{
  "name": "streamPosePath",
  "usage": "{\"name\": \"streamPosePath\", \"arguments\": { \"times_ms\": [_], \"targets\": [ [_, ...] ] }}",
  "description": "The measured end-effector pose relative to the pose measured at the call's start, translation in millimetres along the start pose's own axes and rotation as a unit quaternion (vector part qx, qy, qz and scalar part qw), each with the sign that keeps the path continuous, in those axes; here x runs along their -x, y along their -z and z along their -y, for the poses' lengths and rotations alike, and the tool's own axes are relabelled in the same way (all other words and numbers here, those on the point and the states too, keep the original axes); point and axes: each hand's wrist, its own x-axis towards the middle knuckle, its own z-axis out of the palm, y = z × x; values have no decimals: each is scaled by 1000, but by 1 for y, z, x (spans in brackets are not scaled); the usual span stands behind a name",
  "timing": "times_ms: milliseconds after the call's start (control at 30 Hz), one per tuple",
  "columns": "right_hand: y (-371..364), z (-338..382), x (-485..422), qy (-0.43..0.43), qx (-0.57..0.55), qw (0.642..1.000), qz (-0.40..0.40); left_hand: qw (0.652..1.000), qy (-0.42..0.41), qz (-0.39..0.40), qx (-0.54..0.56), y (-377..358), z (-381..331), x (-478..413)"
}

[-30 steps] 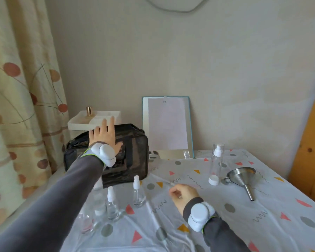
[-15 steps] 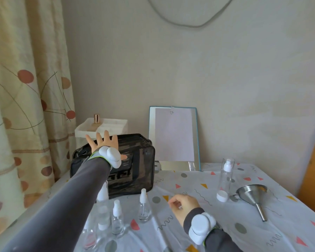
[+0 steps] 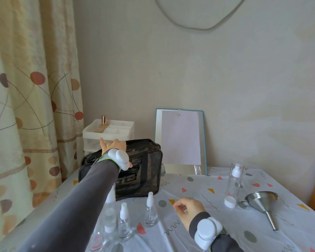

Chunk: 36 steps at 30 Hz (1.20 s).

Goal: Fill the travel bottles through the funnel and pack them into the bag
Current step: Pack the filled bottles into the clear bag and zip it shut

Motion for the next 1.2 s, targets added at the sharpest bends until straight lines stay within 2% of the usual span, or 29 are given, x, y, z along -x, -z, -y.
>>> {"name": "streamPosePath", "arguments": {
  "times_ms": [167,300,467,567,667,800,900,967,1100,1200],
  "targets": [
    [-2,8,0,2,0,1000,-5,998,-15,-14,60,6,-1,3],
    [0,8,-1,-10,-2,1000,-1,994,-26,-74,80,8,-7,9],
    [12,14,-6,-2,-22,999,-35,971,-60,-201,118,27,-15,18],
    [27,23,-6,36,-33,993,-108,948,-94,-269,141,45,-26,29],
    [52,39,2,91,-30,972,-214,922,-135,-329,152,66,-41,49],
    [92,63,12,174,-28,898,-404,886,-193,-383,176,86,-59,76],
    [120,73,22,216,-19,857,-468,870,-222,-392,198,102,-75,98],
    [134,77,29,220,-9,850,-478,865,-236,-391,209,111,-84,107],
    [151,69,59,174,37,870,-461,871,-253,-351,233,112,-104,140],
    [158,59,78,125,124,873,-454,872,-275,-323,242,108,-118,166]
  ]
}}
